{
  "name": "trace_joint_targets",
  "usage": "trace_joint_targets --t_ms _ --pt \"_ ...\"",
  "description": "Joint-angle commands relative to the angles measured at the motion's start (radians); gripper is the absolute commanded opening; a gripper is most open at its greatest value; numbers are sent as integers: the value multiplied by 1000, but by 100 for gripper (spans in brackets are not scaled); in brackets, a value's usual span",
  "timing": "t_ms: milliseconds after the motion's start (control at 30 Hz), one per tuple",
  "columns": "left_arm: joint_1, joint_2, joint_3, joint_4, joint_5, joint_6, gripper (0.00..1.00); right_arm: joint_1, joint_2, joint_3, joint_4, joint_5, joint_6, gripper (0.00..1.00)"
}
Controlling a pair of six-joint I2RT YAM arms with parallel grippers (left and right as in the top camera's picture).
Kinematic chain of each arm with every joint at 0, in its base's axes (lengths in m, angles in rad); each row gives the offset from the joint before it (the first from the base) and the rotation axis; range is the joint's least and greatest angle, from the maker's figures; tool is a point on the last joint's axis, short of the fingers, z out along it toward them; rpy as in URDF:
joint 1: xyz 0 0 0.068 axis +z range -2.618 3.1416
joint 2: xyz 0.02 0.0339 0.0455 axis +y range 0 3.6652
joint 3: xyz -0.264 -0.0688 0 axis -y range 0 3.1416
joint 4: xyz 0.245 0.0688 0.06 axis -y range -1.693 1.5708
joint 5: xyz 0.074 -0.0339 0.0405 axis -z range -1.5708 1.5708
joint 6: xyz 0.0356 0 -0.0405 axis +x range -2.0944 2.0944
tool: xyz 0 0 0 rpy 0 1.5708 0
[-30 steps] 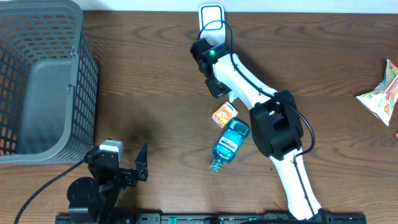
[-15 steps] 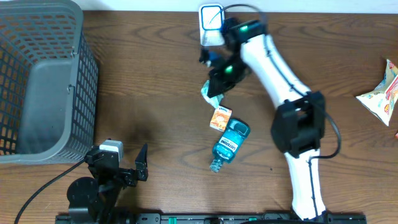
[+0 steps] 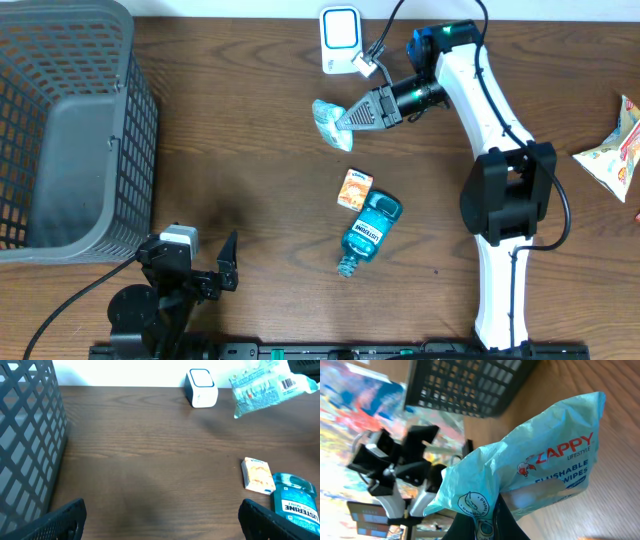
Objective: Scan the item barcode
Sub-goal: 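Grasp the wipes pack with the right gripper and lift it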
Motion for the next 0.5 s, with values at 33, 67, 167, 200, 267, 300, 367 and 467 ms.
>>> trace_joint_targets --t_ms 33,67,167,200,267,300,367,467 --pt "5 -4 9 0 13 14 97 32 -23 -5 0 -93 -58 1" --pt "5 -4 9 0 13 14 97 38 -24 -5 0 -85 -47 1" --pt "5 -4 9 0 13 14 97 47 -34 -5 0 -55 -4 1" --pt "5 -4 9 0 13 14 97 48 -44 -5 0 -41 18 1" --pt "5 -4 9 0 13 14 97 50 -69 -5 0 -6 48 1" --pt "5 -4 9 0 13 14 97 53 -89 -6 0 10 61 1" --pt "5 -4 9 0 13 14 97 56 -133 -6 3 27 69 1" --pt "5 -4 9 0 13 14 97 66 -226 -9 3 79 92 1"
